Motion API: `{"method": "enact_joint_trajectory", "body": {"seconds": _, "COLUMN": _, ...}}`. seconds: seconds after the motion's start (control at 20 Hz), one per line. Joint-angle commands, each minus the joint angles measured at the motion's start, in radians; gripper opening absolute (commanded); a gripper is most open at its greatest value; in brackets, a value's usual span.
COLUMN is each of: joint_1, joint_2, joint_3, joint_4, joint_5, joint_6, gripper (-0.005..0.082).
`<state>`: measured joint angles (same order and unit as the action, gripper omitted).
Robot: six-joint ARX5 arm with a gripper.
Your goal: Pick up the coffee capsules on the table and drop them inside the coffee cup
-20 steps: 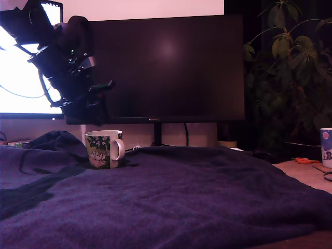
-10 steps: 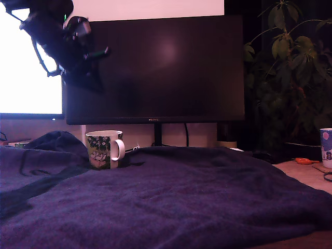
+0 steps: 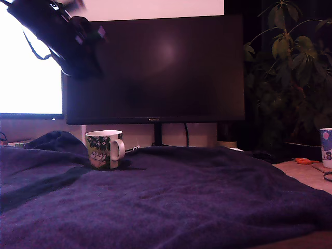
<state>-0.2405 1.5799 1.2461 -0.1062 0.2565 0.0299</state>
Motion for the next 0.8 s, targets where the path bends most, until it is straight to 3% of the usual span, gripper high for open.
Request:
{"method": "enact_joint_trajectory", "body": {"seconds": 0.0, "joint_1": 0.026, "joint_2": -0.038, "joint_3": -0.092, "joint_4": 0.043, "joint_5": -0.002, "joint_6": 0.005, "gripper": -0.0023}}
{"method": "enact_joint_trajectory", "body": {"seconds": 0.45, "joint_1": 0.093, "joint_2": -0.228, "joint_3": -0.369, "joint_4": 0.177, "joint_5": 0.005, "joint_6": -0.005, "gripper": -0.0023}}
{"method": "enact_joint_trajectory", "body": {"seconds": 0.75, "joint_1": 0.132, "joint_2": -0.32, "joint_3": -0.552, "joint_4": 0.306, "joint_5": 0.005, "joint_6": -0.071, "gripper": -0.0023}}
